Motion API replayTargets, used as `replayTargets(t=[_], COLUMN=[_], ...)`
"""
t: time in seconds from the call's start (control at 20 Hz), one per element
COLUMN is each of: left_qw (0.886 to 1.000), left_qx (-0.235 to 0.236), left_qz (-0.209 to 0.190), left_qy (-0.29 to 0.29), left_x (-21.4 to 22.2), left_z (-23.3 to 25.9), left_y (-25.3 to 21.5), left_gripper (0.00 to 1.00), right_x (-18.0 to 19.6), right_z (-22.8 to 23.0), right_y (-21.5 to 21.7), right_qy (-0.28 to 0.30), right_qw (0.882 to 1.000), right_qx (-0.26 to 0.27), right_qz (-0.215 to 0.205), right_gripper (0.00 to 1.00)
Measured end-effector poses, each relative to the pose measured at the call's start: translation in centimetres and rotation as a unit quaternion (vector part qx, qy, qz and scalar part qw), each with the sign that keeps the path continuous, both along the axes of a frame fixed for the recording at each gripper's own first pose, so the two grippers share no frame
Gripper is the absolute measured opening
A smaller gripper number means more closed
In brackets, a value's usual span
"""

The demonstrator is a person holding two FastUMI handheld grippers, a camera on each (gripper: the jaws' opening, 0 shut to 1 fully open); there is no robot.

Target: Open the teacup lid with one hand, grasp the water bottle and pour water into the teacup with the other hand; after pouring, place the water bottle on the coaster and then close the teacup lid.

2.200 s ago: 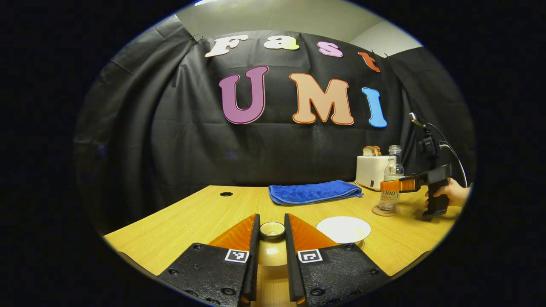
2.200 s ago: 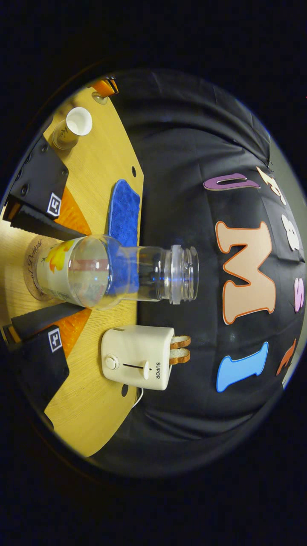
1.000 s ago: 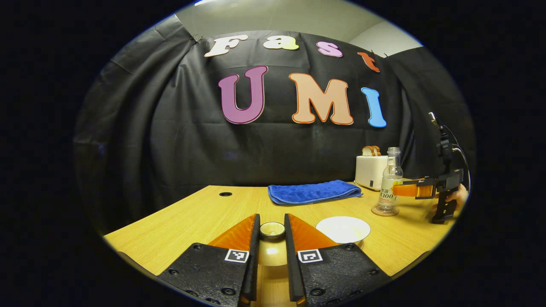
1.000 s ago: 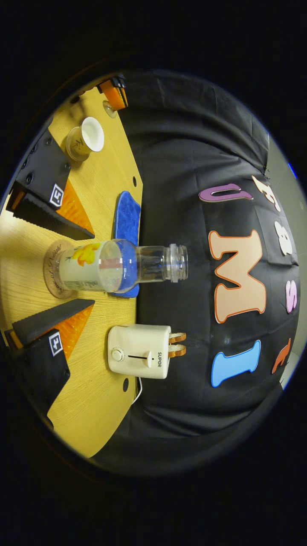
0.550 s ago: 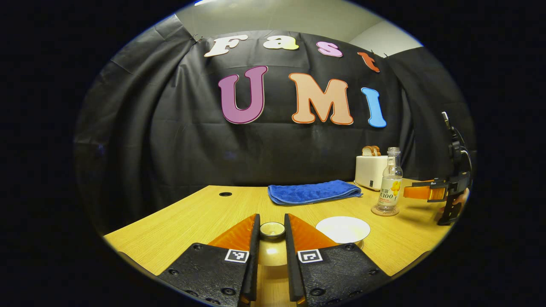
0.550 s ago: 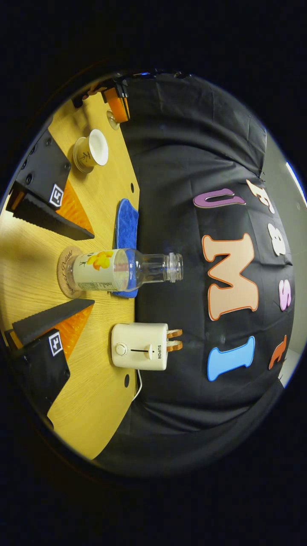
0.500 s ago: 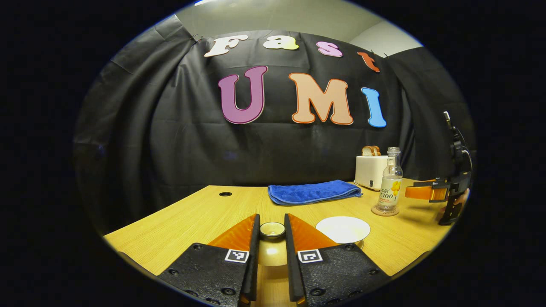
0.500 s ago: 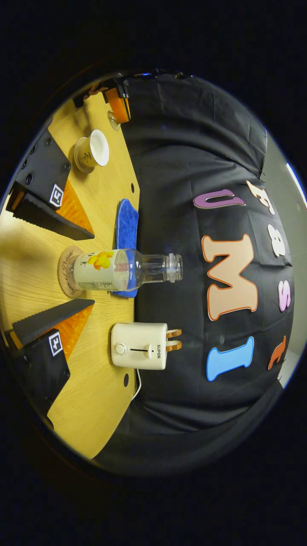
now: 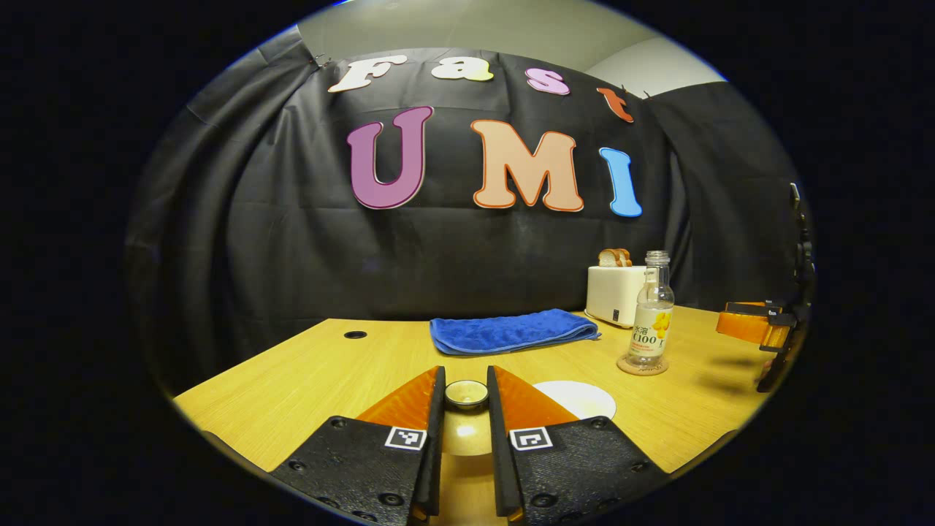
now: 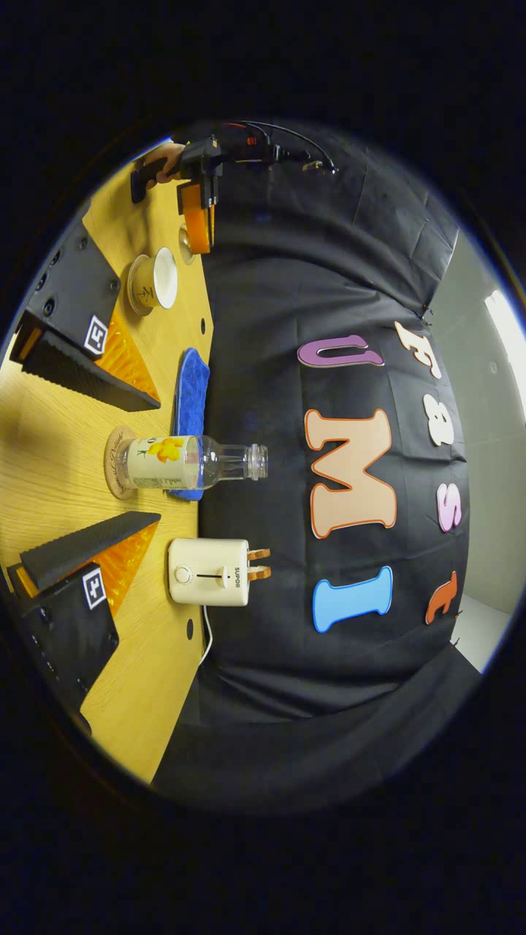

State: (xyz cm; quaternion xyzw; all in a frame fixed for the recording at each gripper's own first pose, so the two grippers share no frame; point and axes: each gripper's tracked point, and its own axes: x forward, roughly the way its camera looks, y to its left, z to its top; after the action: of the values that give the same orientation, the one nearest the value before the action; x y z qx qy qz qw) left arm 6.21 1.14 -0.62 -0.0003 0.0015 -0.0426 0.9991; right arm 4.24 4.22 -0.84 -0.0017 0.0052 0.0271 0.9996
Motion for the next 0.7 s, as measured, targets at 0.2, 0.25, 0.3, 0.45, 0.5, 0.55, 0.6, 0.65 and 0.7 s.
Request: replayTargets(t=[0.2, 0.25, 0.3, 0.45, 0.5, 0.55, 0.6, 0.65, 0.7], left_qw=[0.999, 0.999, 0.998, 0.996, 0.995, 0.994, 0.993, 0.992, 0.992], left_qx=[-0.001, -0.001, -0.001, -0.001, -0.001, 0.000, 0.000, 0.003, 0.006], left_qz=[-0.035, -0.044, -0.056, -0.091, -0.102, -0.111, -0.118, -0.124, -0.128], left_qy=[-0.001, -0.001, -0.001, -0.002, -0.003, -0.001, 0.002, 0.005, 0.010], left_x=[0.9, 1.1, 1.2, 1.3, 1.2, 1.2, 1.2, 1.2, 1.2], left_z=[0.1, 0.0, 0.0, 0.1, 0.1, 0.0, -0.1, -0.2, -0.4], left_y=[-2.0, -2.5, -3.1, -4.8, -5.3, -5.7, -6.0, -6.3, -6.5], left_gripper=[0.27, 0.27, 0.27, 0.27, 0.27, 0.27, 0.27, 0.27, 0.27], right_x=[-0.7, -0.8, -1.0, -1.1, -1.1, -1.0, -1.1, -1.1, -1.1], right_z=[0.2, 0.3, 0.3, 0.4, 0.4, 0.4, 0.4, 0.4, 0.3], right_y=[-0.5, -0.6, -0.6, -0.7, -0.7, -0.7, -0.6, -0.6, -0.7], right_qy=[0.000, 0.000, 0.000, -0.001, -0.001, -0.001, -0.001, 0.000, 0.001], right_qw=[1.000, 1.000, 1.000, 1.000, 1.000, 1.000, 1.000, 1.000, 1.000], right_qx=[0.000, 0.000, 0.000, 0.000, 0.000, 0.000, 0.000, 0.001, 0.001], right_qz=[-0.004, -0.004, -0.006, -0.007, -0.007, -0.007, -0.006, -0.004, -0.004], right_gripper=[0.84, 0.89, 0.94, 0.84, 0.84, 0.84, 0.94, 0.89, 0.84])
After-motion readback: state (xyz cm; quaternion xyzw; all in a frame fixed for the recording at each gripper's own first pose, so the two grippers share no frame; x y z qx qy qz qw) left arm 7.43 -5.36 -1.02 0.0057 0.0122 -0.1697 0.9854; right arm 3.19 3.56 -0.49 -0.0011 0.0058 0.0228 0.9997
